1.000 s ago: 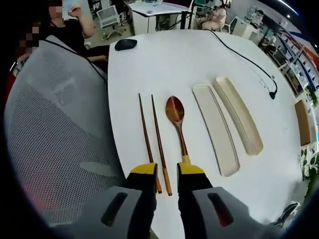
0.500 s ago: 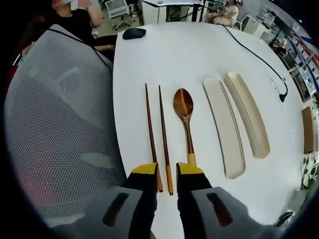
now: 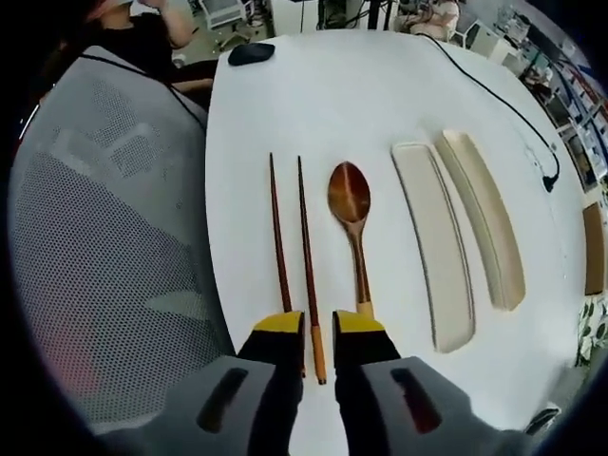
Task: Arrange the utensils inside the cutlery case until each visible utensil rests in its matching compartment.
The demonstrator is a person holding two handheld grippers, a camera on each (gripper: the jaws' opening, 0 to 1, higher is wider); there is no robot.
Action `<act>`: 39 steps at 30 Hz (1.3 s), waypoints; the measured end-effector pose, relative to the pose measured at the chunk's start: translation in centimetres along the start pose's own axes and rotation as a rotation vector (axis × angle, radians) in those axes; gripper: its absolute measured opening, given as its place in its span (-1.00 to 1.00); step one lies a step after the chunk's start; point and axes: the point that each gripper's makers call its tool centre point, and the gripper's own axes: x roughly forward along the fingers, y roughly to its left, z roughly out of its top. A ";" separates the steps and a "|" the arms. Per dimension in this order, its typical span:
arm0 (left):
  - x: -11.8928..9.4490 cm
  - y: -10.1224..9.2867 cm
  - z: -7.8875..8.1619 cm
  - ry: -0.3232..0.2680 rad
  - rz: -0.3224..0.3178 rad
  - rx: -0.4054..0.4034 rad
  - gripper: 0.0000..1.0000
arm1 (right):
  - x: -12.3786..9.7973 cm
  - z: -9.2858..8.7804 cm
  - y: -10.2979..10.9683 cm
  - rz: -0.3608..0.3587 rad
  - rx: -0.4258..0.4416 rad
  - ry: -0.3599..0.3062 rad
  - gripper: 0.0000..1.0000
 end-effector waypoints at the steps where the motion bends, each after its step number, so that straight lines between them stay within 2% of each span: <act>1: 0.0 0.0 0.0 0.000 0.000 0.001 0.93 | 0.0 0.0 0.0 -0.001 -0.001 -0.001 -0.86; 16: -0.1 0.6 -0.4 0.009 0.030 -0.015 0.91 | 2.7 -0.2 0.3 0.039 -0.043 0.054 -0.91; 20: -0.2 0.7 -0.6 0.011 0.035 -0.025 0.91 | 3.2 -0.4 0.5 0.052 -0.028 0.059 -0.91; 26: -0.3 0.9 -1.2 0.020 0.045 -0.039 0.91 | 3.4 -0.5 0.9 0.062 -0.040 0.068 -0.91; 39: -0.1 0.9 -1.2 0.026 0.048 -0.039 0.91 | 3.9 -0.8 0.7 0.065 -0.044 0.085 -0.90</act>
